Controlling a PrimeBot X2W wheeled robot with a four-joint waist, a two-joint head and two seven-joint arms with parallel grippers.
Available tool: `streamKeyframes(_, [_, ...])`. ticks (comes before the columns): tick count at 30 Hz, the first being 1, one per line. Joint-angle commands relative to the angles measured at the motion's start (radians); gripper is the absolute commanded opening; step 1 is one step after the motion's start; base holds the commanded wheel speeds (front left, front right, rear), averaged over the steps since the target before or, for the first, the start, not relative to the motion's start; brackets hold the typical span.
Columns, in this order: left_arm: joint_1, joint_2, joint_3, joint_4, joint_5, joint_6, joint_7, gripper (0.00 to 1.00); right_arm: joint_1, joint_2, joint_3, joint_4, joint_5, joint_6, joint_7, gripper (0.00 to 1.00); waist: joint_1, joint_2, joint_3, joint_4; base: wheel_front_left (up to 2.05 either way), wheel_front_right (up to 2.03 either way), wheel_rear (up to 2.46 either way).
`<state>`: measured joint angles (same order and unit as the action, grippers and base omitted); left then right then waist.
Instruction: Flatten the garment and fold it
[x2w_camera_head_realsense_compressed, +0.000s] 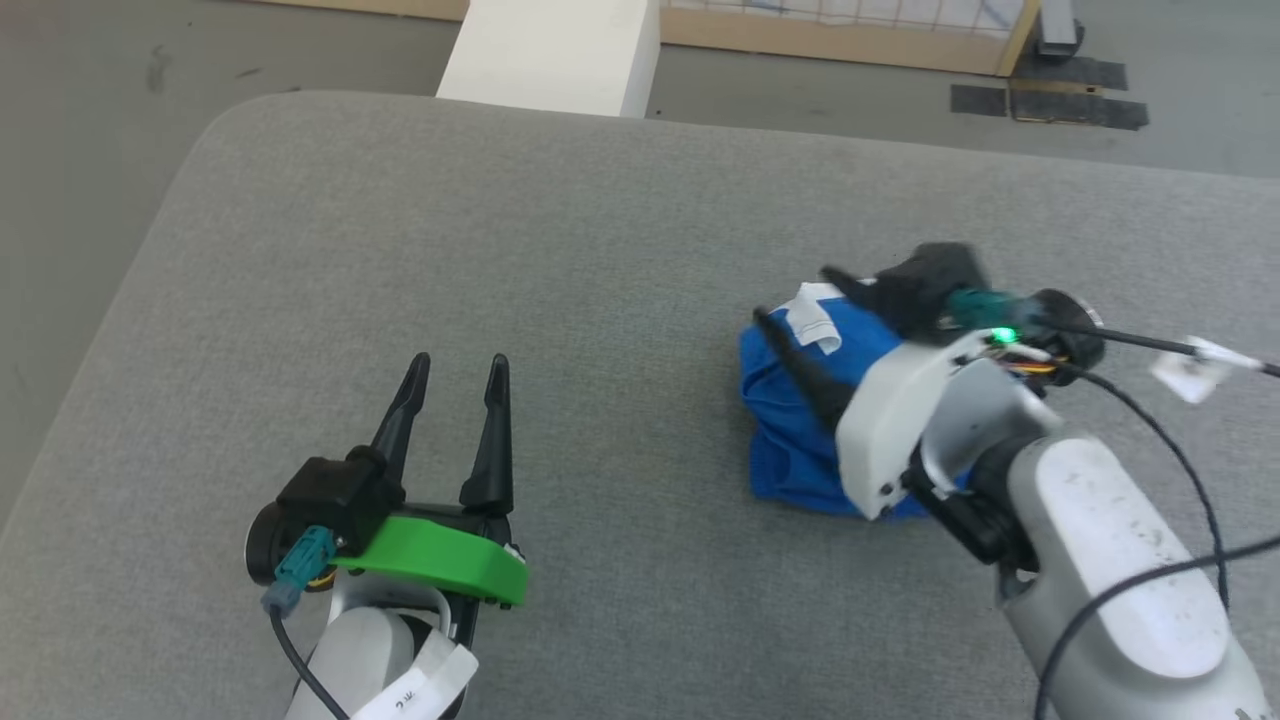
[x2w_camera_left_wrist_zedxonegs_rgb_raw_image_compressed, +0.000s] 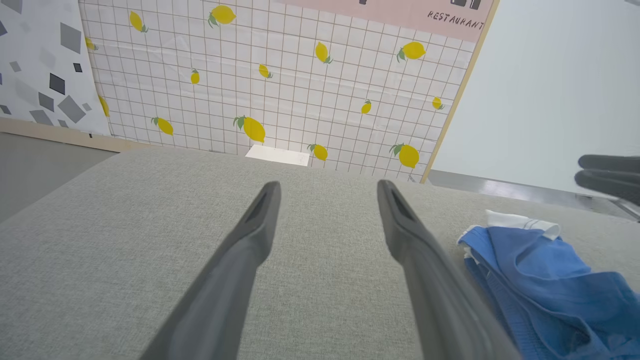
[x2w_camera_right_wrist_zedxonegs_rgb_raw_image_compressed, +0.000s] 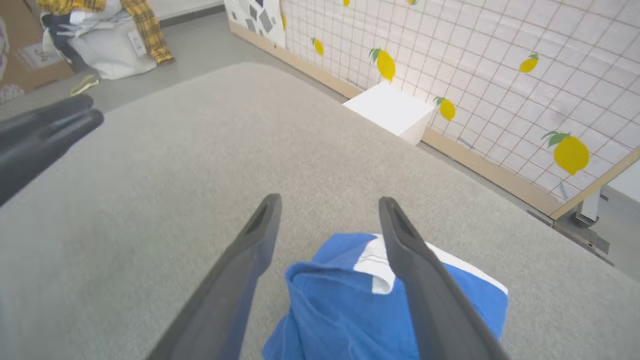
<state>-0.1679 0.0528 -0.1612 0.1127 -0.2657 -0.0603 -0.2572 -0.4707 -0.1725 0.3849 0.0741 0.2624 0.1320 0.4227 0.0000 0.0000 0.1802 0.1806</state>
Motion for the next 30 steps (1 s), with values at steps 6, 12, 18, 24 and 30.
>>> streamKeyframes(6, [0.029,-0.003,0.026,-0.007,0.016,0.001,-0.005,1.0,0.085,0.045,-0.171,-0.048,-0.001,-0.001,-0.131,1.0,0.0,0.0,-0.039,-0.057,0.0,0.0,0.0])
streamKeyframes(12, [0.04,-0.003,0.041,-0.013,0.02,0.0,-0.005,1.0,0.129,0.102,-0.364,-0.01,0.145,-0.001,-0.141,1.0,0.0,0.0,-0.05,-0.079,0.0,0.0,0.0])
streamKeyframes(18, [0.04,-0.003,0.043,-0.02,0.018,-0.001,-0.005,1.0,0.101,0.12,-0.563,0.15,0.396,-0.001,0.022,1.0,0.0,0.0,-0.043,-0.079,0.0,0.0,0.0])
streamKeyframes(24, [0.03,-0.003,0.03,-0.02,0.014,-0.005,-0.005,1.0,-0.007,0.122,-0.699,0.394,0.568,-0.001,0.238,1.0,0.0,0.0,-0.026,-0.053,0.0,0.0,0.0])
streamKeyframes(30, [0.023,-0.003,0.021,-0.021,0.008,-0.002,-0.005,1.0,-0.098,0.122,-0.759,0.571,0.48,-0.001,0.375,1.0,0.0,0.0,-0.004,-0.023,0.0,0.0,0.0])
